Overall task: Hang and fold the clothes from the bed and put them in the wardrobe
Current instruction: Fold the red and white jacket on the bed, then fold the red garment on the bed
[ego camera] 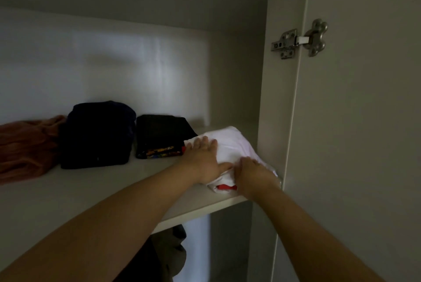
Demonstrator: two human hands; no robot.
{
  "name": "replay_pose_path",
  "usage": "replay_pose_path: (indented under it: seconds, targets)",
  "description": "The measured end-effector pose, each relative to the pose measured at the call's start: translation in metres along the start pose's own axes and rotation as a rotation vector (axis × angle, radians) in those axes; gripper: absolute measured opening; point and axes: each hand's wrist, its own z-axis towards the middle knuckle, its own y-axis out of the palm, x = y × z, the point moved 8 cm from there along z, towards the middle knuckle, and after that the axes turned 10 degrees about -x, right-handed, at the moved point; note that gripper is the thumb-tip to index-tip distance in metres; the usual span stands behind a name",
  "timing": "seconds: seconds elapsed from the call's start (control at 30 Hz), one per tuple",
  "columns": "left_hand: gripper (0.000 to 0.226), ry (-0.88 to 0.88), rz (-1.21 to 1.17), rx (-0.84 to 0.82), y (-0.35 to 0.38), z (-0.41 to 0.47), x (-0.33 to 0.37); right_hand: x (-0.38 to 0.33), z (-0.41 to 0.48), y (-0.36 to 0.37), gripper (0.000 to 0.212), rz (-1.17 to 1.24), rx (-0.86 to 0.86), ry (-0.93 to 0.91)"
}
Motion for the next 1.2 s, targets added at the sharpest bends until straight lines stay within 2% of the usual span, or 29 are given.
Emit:
replay_pose_path:
  seconds: [0.1, 0.2, 0.37, 0.43, 0.5, 0.6, 0.77, 0.93, 1.2]
  targets:
    - [0.079, 0.005, -0.072, 0.047, -0.003, -0.030, 0.020, 0.004, -0.018, 0.000, 0.027, -0.084, -0.079, 0.123]
    - [0.058, 0.067, -0.194, 0.124, -0.003, -0.073, 0.042, 0.017, -0.059, -0.008, 0.032, 0.122, -0.037, 0.208]
    - [0.037, 0.358, -0.438, 0.419, -0.009, -0.173, 0.095, 0.053, -0.199, -0.034, 0.028, 0.490, 0.434, 0.268]
    - [0.030, 0.505, -0.531, 0.465, -0.004, -0.214, 0.126, 0.077, -0.262, -0.030, 0.026, 0.618, 0.514, 0.370]
    - [0.020, 0.653, -0.623, 0.403, 0.011, -0.252, 0.165, 0.098, -0.329, -0.020, 0.025, 0.748, 0.505, 0.477]
    - [0.008, 0.828, -0.713, 0.241, 0.041, -0.309, 0.234, 0.131, -0.442, 0.001, 0.027, 0.730, 0.488, 0.698]
    - [0.011, 1.108, -0.753, -0.073, 0.096, -0.425, 0.363, 0.178, -0.644, 0.026, 0.031, 0.681, 0.558, 1.088]
    - [0.016, 1.397, -0.697, -0.285, 0.126, -0.570, 0.494, 0.199, -0.839, 0.032, 0.031, 0.598, 0.651, 1.310]
    - [0.017, 1.553, -0.619, -0.593, 0.202, -0.822, 0.673, 0.196, -1.177, 0.049, 0.039, 0.463, 0.656, 1.729]
